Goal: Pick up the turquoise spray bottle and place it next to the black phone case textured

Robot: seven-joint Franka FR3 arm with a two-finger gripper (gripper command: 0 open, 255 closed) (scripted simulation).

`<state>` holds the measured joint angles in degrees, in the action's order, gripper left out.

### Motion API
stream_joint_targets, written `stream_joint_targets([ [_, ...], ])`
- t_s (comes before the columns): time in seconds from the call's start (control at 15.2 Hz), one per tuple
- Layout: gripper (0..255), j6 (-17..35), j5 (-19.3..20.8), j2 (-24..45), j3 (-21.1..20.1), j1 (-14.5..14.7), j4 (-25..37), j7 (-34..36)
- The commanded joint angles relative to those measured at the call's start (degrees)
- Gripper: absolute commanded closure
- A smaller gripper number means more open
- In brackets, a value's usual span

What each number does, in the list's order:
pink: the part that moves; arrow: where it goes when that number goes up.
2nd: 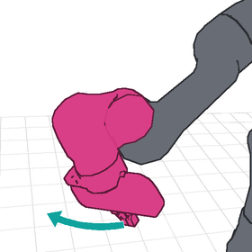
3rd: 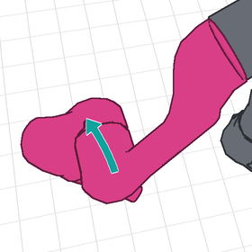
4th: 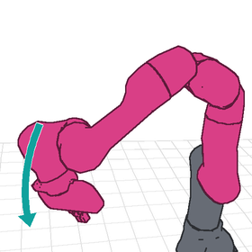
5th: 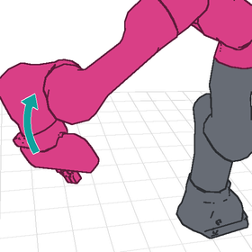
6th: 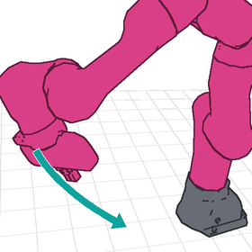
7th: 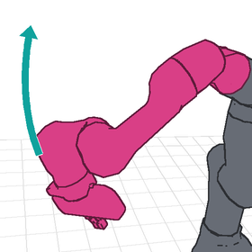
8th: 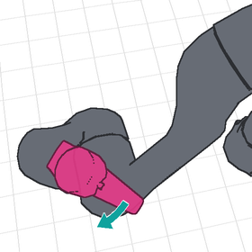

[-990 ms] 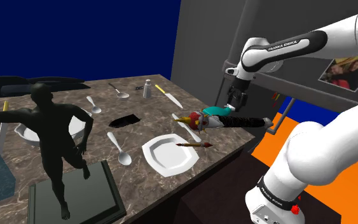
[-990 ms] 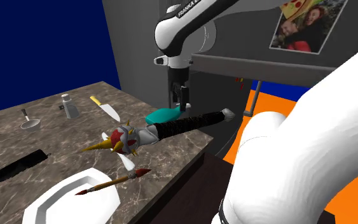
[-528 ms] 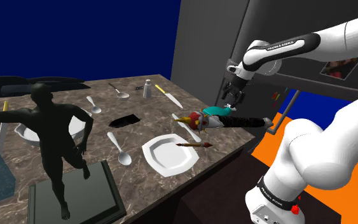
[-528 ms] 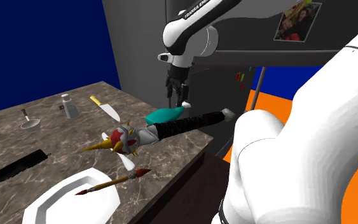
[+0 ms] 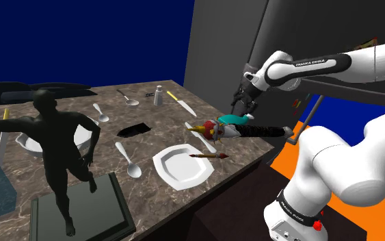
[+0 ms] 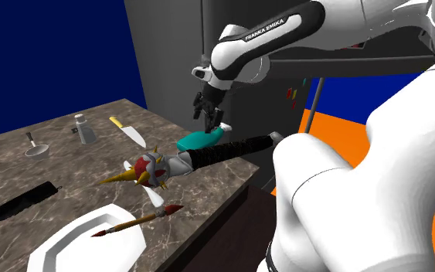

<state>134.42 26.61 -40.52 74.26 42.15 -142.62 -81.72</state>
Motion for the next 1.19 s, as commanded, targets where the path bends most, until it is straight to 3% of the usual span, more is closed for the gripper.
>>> stream_joint_targets([
  [0.0, 0, -5.61, 3.23, 16.20, 5.73, 6.45, 2.17, 3.14],
  [0.2, 0, -4.95, 1.56, 17.63, 5.08, 5.71, 2.01, 1.92],
  [0.26, 255, -4.77, 1.39, 17.80, 5.10, 6.08, 1.95, 2.19],
  [0.46, 255, -5.15, 1.76, 17.24, 3.35, 4.74, 1.34, 2.93],
  [0.73, 255, -4.18, 1.02, 18.21, 3.95, 6.55, 1.10, 3.78],
  [0.79, 255, -4.73, 1.27, 17.75, 3.15, 5.68, 1.13, 3.80],
  [0.86, 255, -4.77, 1.07, 18.04, 4.87, 5.48, 1.97, 1.57],
  [1.12, 255, -8.22, 0.61, 16.67, -0.50, 1.11, 3.04, 1.55],
])
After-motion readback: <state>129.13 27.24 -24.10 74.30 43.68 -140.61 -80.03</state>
